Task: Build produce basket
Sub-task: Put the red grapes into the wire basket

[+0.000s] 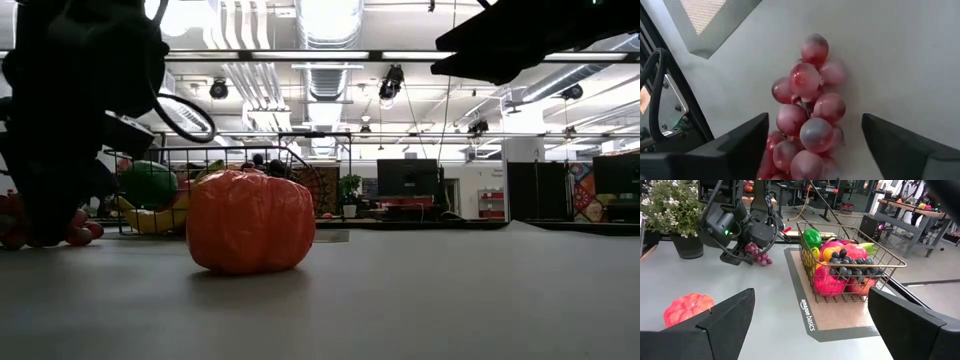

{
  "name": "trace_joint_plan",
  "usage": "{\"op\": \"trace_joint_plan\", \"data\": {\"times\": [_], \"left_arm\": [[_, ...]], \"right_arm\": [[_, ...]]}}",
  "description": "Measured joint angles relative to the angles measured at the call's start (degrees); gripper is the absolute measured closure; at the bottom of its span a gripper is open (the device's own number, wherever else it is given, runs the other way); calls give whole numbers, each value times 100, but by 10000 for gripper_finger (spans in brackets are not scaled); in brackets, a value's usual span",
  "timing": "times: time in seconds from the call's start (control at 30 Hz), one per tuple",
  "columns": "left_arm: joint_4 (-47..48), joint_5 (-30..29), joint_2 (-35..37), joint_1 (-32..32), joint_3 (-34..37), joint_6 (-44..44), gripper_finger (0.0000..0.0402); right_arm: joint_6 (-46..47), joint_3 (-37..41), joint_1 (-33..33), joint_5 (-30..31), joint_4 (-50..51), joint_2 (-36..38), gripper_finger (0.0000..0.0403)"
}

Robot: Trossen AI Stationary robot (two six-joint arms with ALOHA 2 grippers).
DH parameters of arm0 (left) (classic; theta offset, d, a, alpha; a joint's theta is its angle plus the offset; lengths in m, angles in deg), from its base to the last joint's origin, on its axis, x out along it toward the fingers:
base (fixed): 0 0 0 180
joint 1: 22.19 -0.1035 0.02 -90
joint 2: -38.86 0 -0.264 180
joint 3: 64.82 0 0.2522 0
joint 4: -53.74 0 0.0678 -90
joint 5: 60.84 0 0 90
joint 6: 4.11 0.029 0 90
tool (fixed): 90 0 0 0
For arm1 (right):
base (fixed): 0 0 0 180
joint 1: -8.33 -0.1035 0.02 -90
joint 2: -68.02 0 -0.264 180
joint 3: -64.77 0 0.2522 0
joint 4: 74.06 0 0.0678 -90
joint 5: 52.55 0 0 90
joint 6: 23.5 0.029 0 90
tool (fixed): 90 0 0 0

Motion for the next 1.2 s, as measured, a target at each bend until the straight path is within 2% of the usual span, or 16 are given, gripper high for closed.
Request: {"op": "trace_joint_plan", "data": {"times": [0.13,0.37,0.5,0.7,0.87,0.97,1.2], "left_arm": [[-9,-17,-72,0,0,0,165],[-11,-25,-71,0,-14,-2,300],[-23,-21,-64,0,-142,-1,353],[-15,-20,-20,7,-519,194,373],[-9,-257,29,26,-1147,1024,374],[-22,-896,149,47,-1677,1757,375],[-80,-2988,755,-118,-2555,3326,375]], "right_arm": [[15,0,0,0,20,0,33],[15,0,0,0,30,0,33],[15,0,0,0,35,0,33],[8,0,0,0,77,0,33],[-3,-2,0,0,179,0,33],[0,-2,0,0,196,0,33],[-27,-2,0,0,237,0,33]]}}
